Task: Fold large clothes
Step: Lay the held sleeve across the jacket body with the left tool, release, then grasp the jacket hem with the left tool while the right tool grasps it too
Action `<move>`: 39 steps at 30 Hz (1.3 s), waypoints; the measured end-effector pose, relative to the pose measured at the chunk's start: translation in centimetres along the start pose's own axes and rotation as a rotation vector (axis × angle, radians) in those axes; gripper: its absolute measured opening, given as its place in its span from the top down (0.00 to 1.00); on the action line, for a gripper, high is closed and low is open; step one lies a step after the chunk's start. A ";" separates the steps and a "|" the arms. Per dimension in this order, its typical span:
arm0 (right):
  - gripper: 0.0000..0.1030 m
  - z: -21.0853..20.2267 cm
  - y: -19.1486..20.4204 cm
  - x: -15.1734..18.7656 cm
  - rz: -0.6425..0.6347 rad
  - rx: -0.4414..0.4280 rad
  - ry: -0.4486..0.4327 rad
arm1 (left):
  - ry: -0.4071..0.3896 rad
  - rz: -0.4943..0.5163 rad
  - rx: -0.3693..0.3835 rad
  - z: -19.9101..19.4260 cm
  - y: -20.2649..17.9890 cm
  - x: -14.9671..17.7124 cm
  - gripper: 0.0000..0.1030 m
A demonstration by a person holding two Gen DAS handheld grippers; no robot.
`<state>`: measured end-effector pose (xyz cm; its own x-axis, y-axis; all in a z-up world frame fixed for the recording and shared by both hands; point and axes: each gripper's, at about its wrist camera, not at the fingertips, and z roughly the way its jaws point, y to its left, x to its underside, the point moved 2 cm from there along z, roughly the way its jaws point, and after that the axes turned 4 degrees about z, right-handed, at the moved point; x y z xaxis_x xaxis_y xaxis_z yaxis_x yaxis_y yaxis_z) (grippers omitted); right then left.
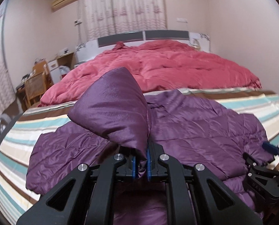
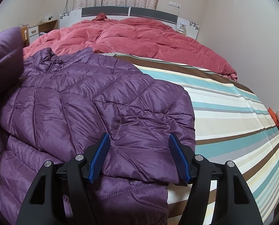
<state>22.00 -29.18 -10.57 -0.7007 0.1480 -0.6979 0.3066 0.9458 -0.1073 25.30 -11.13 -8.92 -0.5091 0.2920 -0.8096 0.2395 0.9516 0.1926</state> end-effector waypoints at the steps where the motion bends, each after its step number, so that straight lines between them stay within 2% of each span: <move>1: 0.36 0.0 0.0 0.0 0.001 0.000 0.001 | 0.006 0.020 0.006 0.3 -0.4 0.0 0.93; 6: 0.36 0.0 0.0 0.0 0.001 0.001 0.001 | 0.067 0.129 0.065 1.8 -2.8 0.5 0.93; 7: 0.36 0.0 0.0 0.0 0.002 0.001 0.001 | 0.083 0.148 0.075 2.0 -3.3 0.9 0.90; 9: 0.36 0.1 0.0 0.0 0.002 0.000 0.001 | 0.108 0.178 0.104 2.6 -3.7 1.1 0.82; 11: 0.36 0.0 -0.1 0.0 0.002 -0.001 0.001 | 0.110 0.207 0.142 2.4 -4.4 1.4 0.52; 12: 0.36 0.1 0.0 0.0 0.004 -0.002 0.002 | 0.094 0.231 0.166 1.6 -4.8 1.5 0.48; 15: 0.36 0.1 -0.1 0.1 0.007 -0.002 0.003 | 0.073 0.263 0.201 -0.1 -5.8 1.7 0.45; 17: 0.36 0.1 -0.1 0.1 0.008 -0.003 0.000 | 0.071 0.248 0.249 -1.8 -5.5 2.0 0.37; 19: 0.36 -0.2 -0.2 0.1 0.014 -0.003 -0.010 | 0.072 0.208 0.269 -3.3 -4.2 2.4 0.35; 22: 0.36 -1.8 -0.3 -0.4 0.016 -0.032 -0.060 | 0.085 0.106 0.240 -4.4 0.0 2.9 0.34; 25: 0.36 -3.7 0.4 -1.9 0.035 -0.098 -0.104 | 0.107 -0.030 0.119 -3.7 6.0 3.5 0.34; 26: 0.36 -4.2 1.0 -2.8 0.053 -0.145 -0.113 | 0.121 -0.071 0.075 -3.1 8.0 3.8 0.34; 28: 0.36 -4.7 2.3 -4.0 0.063 -0.204 -0.118 | 0.170 -0.161 0.002 -1.8 11.7 4.6 0.36; 30: 0.36 -4.3 4.5 -5.1 0.042 -0.262 -0.100 | 0.196 -0.239 -0.041 -0.9 14.4 5.3 0.36; 33: 0.36 -2.1 7.6 -5.3 0.000 -0.306 -0.029 | 0.254 -0.247 -0.081 0.9 16.0 6.4 0.36; 36: 0.36 1.0 8.8 -4.5 0.006 -0.267 0.060 | 0.286 -0.210 -0.072 2.1 15.7 7.6 0.33; 39: 0.36 2.6 8.7 -4.0 0.043 -0.271 0.099 | 0.292 -0.183 -0.059 3.2 15.5 7.9 0.32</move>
<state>29.14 -22.28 -10.56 -0.7543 0.2043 -0.6240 0.1631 0.9789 0.1234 27.68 5.59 -14.10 -0.7560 0.1231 -0.6429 0.0784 0.9921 0.0978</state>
